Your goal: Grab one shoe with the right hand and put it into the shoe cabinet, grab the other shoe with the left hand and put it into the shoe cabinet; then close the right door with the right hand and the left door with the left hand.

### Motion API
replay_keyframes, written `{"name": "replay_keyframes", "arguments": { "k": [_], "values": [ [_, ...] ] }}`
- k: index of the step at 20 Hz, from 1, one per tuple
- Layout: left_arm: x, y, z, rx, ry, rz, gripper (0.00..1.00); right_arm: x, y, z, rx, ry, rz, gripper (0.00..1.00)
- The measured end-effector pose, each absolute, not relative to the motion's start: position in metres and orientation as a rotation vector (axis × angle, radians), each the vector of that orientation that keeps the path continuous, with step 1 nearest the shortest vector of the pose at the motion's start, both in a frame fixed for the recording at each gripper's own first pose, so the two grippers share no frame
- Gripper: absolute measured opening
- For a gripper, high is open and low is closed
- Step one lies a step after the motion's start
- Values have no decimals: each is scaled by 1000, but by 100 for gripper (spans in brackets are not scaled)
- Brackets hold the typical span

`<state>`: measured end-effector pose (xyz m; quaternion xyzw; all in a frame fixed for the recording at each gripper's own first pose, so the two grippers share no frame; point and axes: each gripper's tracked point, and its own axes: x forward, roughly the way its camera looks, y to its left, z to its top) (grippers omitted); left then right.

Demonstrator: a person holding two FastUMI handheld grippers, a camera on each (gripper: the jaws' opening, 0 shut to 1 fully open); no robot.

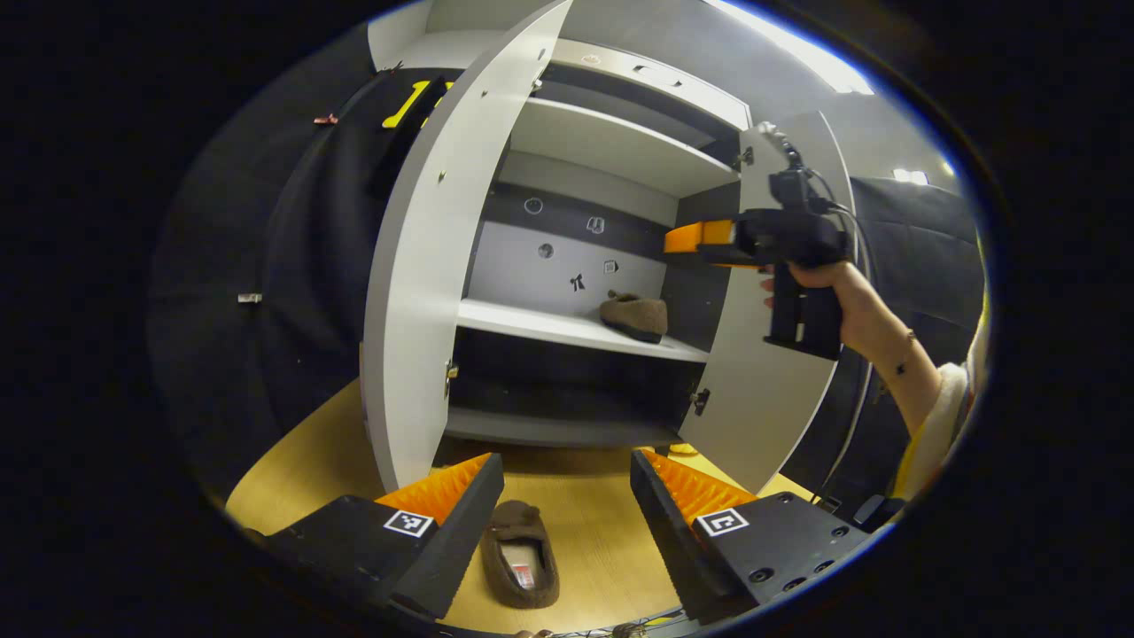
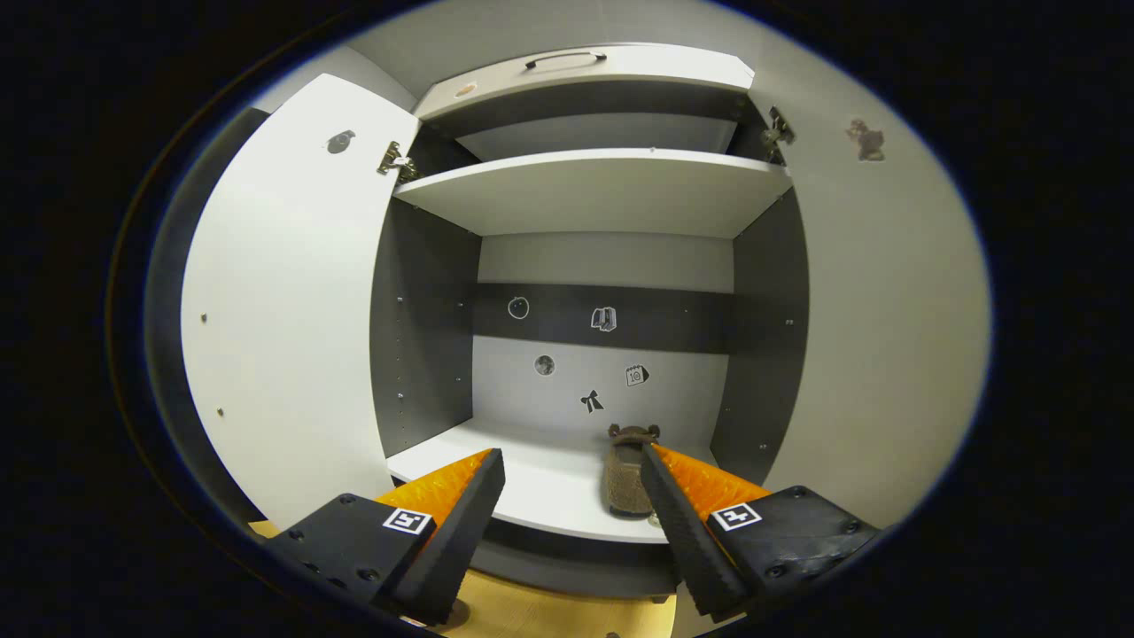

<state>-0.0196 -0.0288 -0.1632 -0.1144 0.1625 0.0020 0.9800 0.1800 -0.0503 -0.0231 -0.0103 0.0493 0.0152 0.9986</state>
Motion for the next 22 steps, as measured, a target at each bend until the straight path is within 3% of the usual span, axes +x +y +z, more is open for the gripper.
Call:
{"name": "replay_keyframes", "arguments": {
  "k": [6,16,19,22],
  "values": [
    [-28,-16,-286,-145,550,45,95,106,-47,-56,6,61,-12,98],
    [9,14,-391,-119,669,104,94,66,-62,-106,-13,115,-85,98],
    [21,16,-408,-116,689,106,87,74,-61,-113,-10,126,-71,98],
    [35,17,-419,-106,685,98,70,79,-64,-120,-8,135,-64,98]
  ]
}}
